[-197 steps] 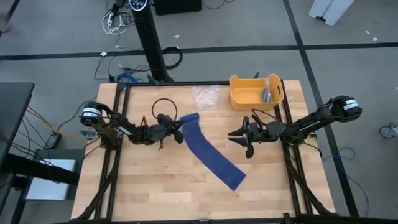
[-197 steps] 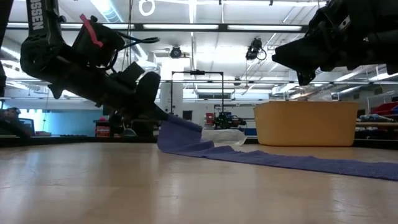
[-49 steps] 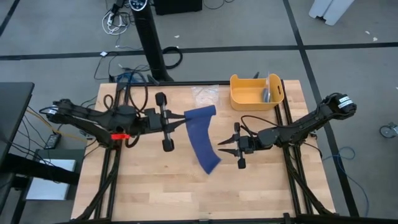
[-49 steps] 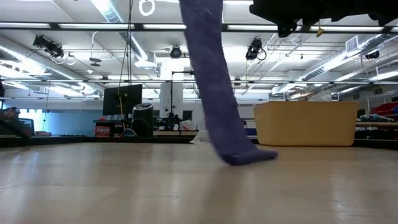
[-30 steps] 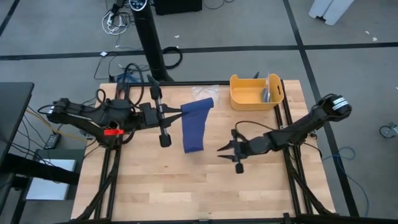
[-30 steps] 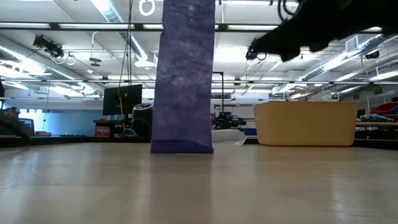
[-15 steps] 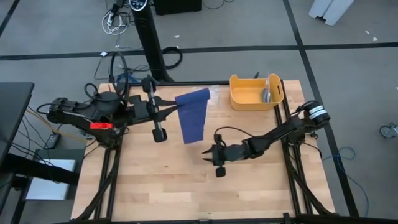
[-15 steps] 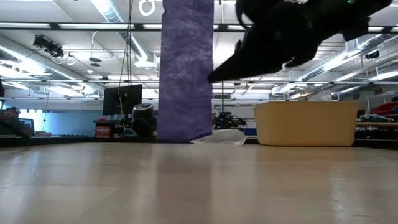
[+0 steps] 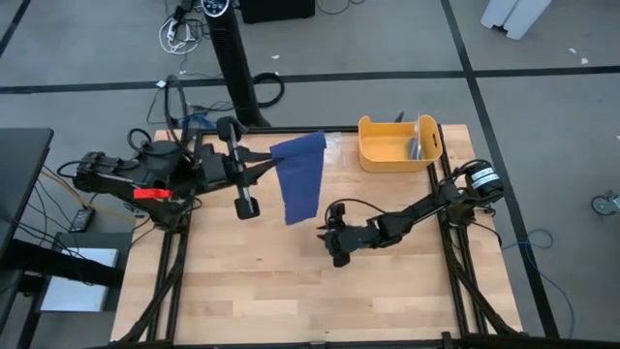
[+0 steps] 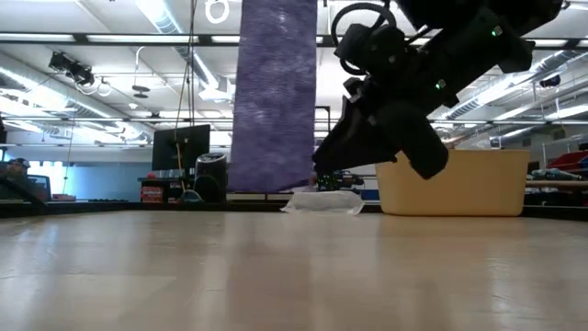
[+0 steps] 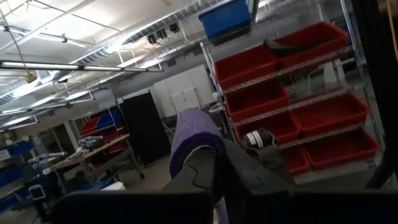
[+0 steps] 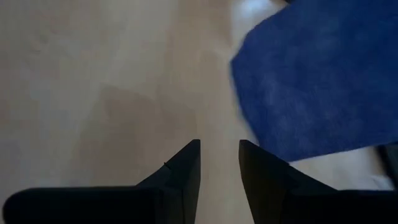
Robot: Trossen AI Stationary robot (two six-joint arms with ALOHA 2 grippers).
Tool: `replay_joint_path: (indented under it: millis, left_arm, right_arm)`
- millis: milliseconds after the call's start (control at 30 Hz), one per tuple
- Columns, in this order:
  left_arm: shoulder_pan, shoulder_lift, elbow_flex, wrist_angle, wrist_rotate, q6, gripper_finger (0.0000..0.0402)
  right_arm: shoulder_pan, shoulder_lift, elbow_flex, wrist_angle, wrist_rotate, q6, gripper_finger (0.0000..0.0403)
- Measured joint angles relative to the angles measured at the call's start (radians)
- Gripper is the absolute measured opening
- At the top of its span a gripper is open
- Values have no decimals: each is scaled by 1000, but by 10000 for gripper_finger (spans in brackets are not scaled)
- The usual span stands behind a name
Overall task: Roll bandage
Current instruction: Roll the violet bandage
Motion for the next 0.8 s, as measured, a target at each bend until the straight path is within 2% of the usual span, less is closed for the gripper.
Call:
replay_joint_path:
  millis: [167,267,333,467,567,733,800]
  left_arm:
    - [0,0,0,10,0,-8,15]
    - [0,0,0,12,0,-8,15]
    - [0,0,0,11,0,-9,15]
    - [0,0,0,11,0,-9,15]
    - [0,0,-1,7,5,-8,15]
    - [-2,0,-1,6,30,30,15]
    - [-3,0,-1,6,31,33,15]
  right_arm:
    - [-12,-3,0,-7,9,79,112]
    - [-10,-23,0,-103,7,163,112]
    - [2,-42,-7,-178,-15,221,111]
    - [28,-83,-79,-171,-67,301,105]
    - [30,-108,-180,-19,-96,343,102]
    - [-36,-103,-373,534,-203,333,100]
    - [-68,-85,-426,681,-223,335,100]
